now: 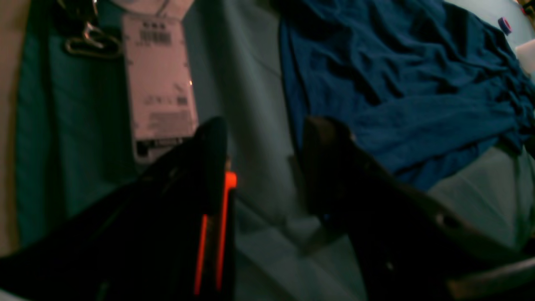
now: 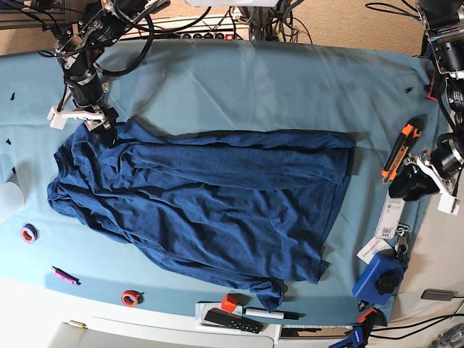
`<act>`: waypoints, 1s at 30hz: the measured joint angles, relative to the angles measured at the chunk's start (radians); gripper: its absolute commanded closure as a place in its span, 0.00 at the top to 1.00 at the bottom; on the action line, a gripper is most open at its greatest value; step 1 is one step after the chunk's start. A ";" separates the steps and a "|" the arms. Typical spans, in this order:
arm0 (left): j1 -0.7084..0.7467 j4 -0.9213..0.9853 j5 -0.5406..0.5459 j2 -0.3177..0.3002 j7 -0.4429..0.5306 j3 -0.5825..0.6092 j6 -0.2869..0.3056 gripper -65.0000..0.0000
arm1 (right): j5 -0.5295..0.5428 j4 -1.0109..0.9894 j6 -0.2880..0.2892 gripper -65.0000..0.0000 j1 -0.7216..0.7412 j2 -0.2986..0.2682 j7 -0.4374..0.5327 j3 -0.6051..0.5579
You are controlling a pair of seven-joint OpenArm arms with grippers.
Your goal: Layout the t-shirt on the table in an organized manner, then fold the t-shirt properly
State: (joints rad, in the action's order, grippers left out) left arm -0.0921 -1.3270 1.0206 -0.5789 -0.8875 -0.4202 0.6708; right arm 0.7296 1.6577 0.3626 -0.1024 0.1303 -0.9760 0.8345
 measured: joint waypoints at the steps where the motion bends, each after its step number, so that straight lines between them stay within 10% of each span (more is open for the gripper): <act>1: 0.006 0.000 0.029 0.000 -0.019 0.000 0.000 0.46 | 0.000 0.000 0.008 0.40 0.000 0.000 -0.009 -0.001; 5: 0.050 -0.002 0.077 0.024 -0.044 0.000 0.000 0.46 | -0.016 -0.001 0.059 0.00 -0.003 0.003 -0.032 -0.003; 30: 0.161 -0.003 0.061 0.222 -0.017 -0.004 -0.124 0.54 | -0.020 -0.001 0.068 0.00 -0.003 0.003 -0.057 -0.004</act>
State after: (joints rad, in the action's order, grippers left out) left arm 0.0689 -1.3304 1.0821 -0.3569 -0.9047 -0.4240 0.5465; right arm 0.7094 1.6566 0.4305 -0.1051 0.1329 -1.0328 0.8307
